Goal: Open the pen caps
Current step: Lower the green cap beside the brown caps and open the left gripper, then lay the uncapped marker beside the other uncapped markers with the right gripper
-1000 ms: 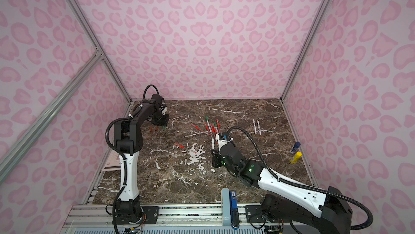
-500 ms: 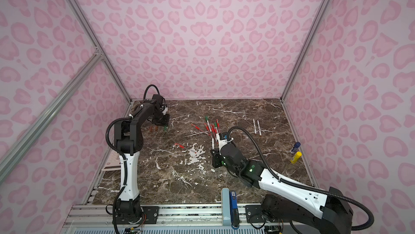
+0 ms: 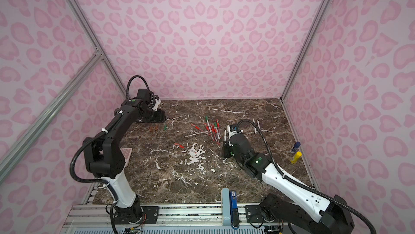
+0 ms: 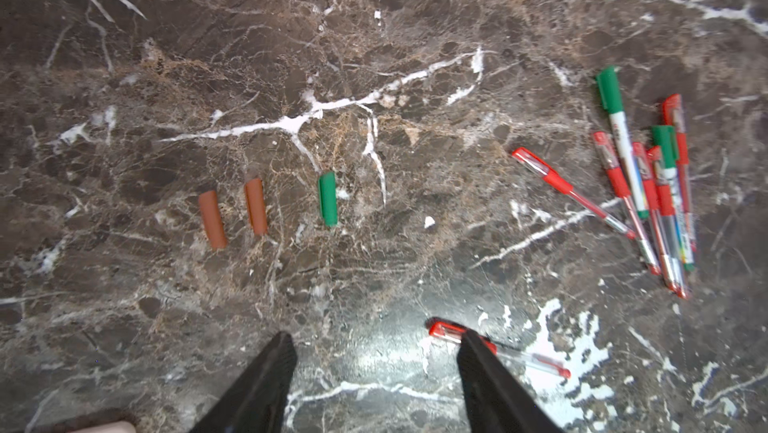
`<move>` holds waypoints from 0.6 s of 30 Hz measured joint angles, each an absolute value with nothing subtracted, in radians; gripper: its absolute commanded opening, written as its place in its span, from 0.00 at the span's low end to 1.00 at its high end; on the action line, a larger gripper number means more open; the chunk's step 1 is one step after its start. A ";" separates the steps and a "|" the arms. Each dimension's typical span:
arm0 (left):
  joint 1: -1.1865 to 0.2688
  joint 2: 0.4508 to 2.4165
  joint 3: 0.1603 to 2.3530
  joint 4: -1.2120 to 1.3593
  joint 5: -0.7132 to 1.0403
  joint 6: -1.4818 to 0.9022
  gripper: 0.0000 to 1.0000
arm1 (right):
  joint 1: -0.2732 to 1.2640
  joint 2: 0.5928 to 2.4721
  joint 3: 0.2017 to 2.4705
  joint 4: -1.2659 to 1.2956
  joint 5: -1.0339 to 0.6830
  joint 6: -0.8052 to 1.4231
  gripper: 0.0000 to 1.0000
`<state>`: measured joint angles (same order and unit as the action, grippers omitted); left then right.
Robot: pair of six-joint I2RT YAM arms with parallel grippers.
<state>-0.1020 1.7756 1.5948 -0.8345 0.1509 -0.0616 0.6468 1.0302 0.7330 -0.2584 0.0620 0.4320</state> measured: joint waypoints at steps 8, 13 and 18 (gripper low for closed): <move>-0.105 1.393 1.228 -0.683 0.229 -0.070 0.98 | 0.413 1.112 0.805 -0.342 -0.039 0.305 0.00; -0.104 1.203 1.054 -0.595 0.251 -0.049 0.98 | 0.295 1.203 0.868 -0.367 -0.082 0.240 0.00; -0.084 1.074 0.923 -0.517 0.298 -0.034 0.98 | 0.210 1.328 0.965 -0.397 -0.122 0.190 0.00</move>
<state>-0.0841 1.0740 0.9230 -0.5167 0.2977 -0.0338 0.2096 1.3277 0.9649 -0.3969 -0.1219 0.1902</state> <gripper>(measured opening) 0.977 0.092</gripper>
